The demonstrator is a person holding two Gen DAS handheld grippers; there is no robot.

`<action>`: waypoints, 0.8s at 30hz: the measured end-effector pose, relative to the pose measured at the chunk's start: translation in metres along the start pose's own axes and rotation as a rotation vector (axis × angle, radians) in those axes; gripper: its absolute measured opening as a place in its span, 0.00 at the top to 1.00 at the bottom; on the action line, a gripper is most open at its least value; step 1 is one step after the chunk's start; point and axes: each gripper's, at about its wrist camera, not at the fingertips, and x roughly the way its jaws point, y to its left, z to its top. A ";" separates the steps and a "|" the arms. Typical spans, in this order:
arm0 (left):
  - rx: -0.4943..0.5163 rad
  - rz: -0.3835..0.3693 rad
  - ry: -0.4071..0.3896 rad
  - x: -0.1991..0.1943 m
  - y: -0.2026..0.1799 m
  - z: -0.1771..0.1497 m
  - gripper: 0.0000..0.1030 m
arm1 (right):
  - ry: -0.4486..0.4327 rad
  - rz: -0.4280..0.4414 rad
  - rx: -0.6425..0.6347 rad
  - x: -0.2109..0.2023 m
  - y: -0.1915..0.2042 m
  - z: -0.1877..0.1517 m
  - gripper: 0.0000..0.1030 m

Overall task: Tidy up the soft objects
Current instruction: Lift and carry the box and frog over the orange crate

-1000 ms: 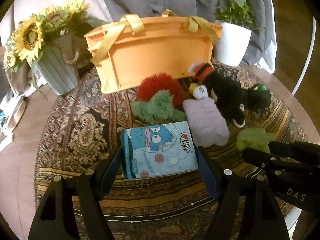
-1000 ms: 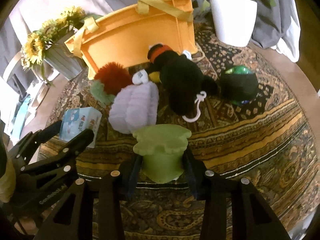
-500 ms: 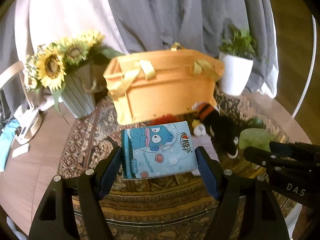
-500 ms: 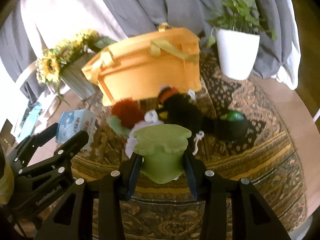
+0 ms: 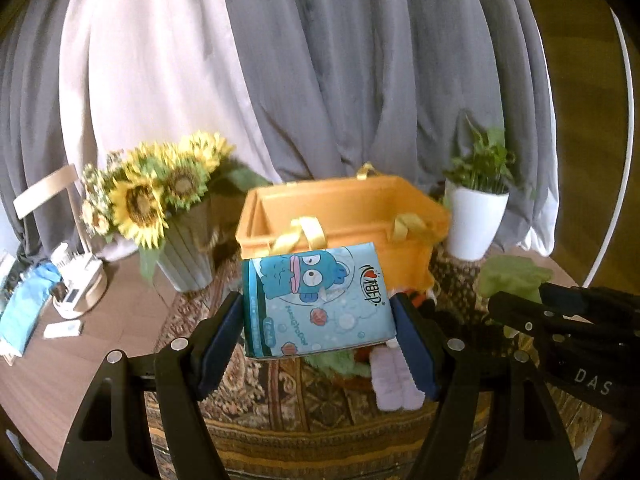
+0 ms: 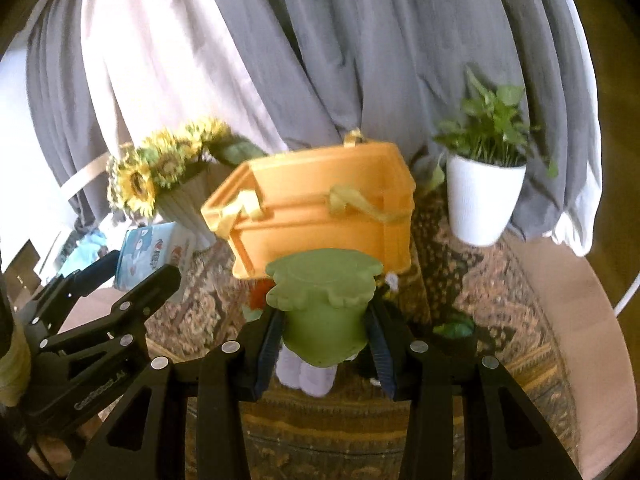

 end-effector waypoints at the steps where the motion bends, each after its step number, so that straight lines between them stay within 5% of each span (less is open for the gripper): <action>1: -0.001 0.002 -0.008 -0.001 0.000 0.003 0.28 | -0.010 0.003 -0.003 -0.001 0.000 0.003 0.59; 24: -0.011 0.042 -0.187 0.007 0.002 0.079 0.28 | -0.195 0.048 -0.065 0.004 -0.002 0.087 0.59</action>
